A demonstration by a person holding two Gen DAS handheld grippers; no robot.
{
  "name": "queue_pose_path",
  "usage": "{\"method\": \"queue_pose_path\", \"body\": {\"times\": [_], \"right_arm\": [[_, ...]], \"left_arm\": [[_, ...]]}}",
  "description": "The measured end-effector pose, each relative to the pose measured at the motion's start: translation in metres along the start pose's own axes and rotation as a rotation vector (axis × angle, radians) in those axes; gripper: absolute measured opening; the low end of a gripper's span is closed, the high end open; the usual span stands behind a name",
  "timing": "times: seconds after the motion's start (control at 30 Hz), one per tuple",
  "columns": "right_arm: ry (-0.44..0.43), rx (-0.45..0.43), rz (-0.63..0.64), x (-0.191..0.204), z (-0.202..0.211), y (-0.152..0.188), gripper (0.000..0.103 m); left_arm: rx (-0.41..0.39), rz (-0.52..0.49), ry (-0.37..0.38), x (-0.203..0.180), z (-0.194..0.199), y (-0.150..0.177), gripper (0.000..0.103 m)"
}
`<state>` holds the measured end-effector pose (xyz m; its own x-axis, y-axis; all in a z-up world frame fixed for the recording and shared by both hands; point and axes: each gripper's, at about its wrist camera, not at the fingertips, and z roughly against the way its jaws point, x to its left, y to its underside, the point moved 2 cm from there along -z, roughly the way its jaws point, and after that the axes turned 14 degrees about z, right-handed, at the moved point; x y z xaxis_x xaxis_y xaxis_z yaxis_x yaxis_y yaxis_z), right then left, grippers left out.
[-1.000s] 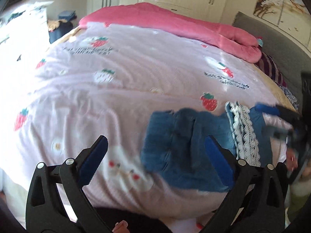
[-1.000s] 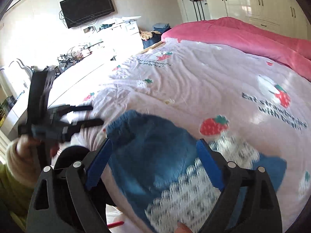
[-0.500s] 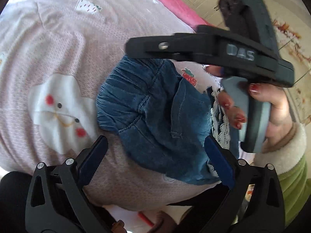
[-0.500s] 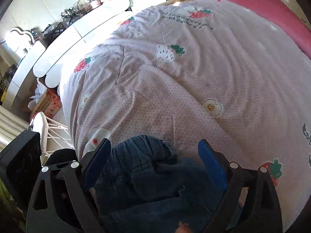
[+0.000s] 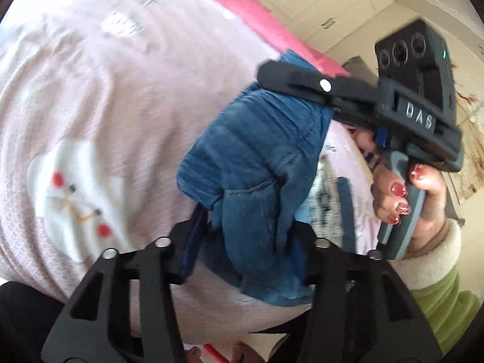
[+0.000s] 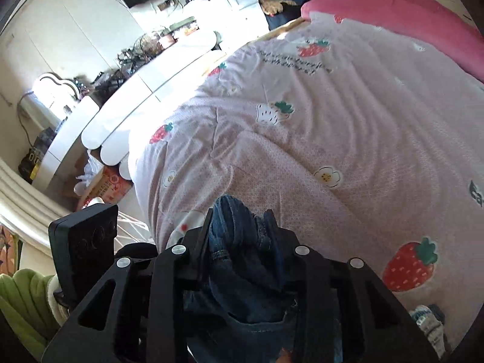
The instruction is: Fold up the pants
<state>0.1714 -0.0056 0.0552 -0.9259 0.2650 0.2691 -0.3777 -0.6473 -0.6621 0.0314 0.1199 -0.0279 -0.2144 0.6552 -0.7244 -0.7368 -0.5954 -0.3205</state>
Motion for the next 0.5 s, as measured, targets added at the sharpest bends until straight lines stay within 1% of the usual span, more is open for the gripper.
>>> {"method": "queue_pose_path", "body": {"times": [0.1, 0.23, 0.3, 0.37, 0.4, 0.43, 0.5], "right_arm": [[0.012, -0.079, -0.015, -0.009, 0.042, 0.011, 0.030], [0.049, -0.165, -0.029, -0.026, 0.095, 0.039, 0.030], [0.064, -0.195, -0.039, -0.035, 0.117, 0.060, 0.030], [0.077, -0.211, -0.039, -0.042, 0.131, 0.083, 0.030], [0.082, -0.219, -0.040, -0.046, 0.136, 0.095, 0.030], [0.085, -0.224, -0.047, -0.049, 0.141, 0.107, 0.032], [0.082, -0.228, -0.081, -0.056, 0.147, 0.135, 0.033]], "left_arm": [[-0.031, -0.070, 0.028, -0.036, 0.005, 0.004, 0.039], [-0.031, -0.193, 0.043, -0.091, -0.005, 0.021, 0.039], [-0.015, -0.243, 0.045, -0.113, -0.015, 0.032, 0.039], [0.023, -0.276, 0.061, -0.130, -0.031, 0.045, 0.045], [0.044, -0.287, 0.070, -0.136, -0.039, 0.050, 0.046], [0.062, -0.310, 0.061, -0.143, -0.048, 0.059, 0.046], [0.085, -0.340, 0.043, -0.151, -0.065, 0.070, 0.046]]}}
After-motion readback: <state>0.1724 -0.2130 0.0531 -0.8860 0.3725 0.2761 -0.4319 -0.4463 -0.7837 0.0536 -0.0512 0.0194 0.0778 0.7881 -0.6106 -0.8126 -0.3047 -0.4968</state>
